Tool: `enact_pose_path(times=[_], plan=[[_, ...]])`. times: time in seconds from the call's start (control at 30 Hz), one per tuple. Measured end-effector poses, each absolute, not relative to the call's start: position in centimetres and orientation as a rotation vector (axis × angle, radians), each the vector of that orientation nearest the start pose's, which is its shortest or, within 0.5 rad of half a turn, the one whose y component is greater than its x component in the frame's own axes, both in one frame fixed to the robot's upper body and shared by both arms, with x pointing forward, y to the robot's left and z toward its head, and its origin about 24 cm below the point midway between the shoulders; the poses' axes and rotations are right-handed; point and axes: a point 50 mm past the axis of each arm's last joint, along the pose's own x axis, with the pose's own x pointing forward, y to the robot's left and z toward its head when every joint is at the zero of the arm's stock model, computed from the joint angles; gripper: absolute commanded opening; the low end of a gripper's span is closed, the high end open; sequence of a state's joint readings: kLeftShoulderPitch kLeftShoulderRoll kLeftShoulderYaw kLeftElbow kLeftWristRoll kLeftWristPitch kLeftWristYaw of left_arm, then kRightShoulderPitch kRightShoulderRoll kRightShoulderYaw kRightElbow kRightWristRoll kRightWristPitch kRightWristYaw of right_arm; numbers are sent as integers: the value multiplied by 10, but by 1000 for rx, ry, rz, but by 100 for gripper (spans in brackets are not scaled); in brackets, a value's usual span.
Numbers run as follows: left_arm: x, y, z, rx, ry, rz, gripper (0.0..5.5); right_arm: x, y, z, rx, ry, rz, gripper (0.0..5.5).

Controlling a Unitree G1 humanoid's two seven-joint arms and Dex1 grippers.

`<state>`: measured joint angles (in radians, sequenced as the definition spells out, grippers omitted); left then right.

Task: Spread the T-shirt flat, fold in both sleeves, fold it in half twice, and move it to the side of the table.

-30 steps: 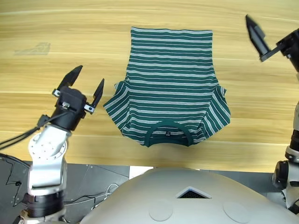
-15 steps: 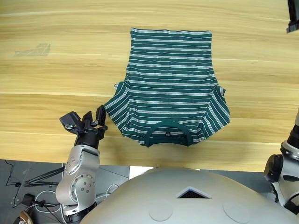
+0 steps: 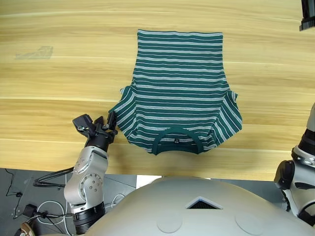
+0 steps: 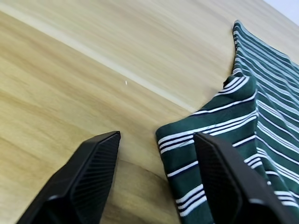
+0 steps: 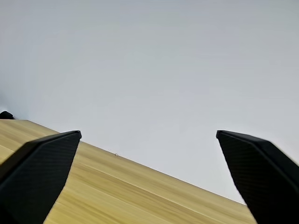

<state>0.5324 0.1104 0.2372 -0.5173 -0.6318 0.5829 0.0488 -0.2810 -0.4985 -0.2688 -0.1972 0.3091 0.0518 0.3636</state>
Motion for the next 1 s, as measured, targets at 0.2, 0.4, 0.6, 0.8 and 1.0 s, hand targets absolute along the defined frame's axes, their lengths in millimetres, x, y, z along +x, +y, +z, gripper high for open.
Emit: enact_pose_path(times=[0.2,0.4,0.6,0.8,1.0], plan=[[135,214,20,-440,488,190,173,277,-237,197,-267,-458,233,540],[132,210,18,-460,492,168,86,280,-228,194,-256,-459,262,540],[131,210,15,-455,493,163,3,282,-226,191,-262,-453,268,540],[133,213,13,-439,483,174,3,281,-226,187,-265,-445,266,540],[134,209,17,-362,448,138,3,281,-227,182,-261,-432,264,540]])
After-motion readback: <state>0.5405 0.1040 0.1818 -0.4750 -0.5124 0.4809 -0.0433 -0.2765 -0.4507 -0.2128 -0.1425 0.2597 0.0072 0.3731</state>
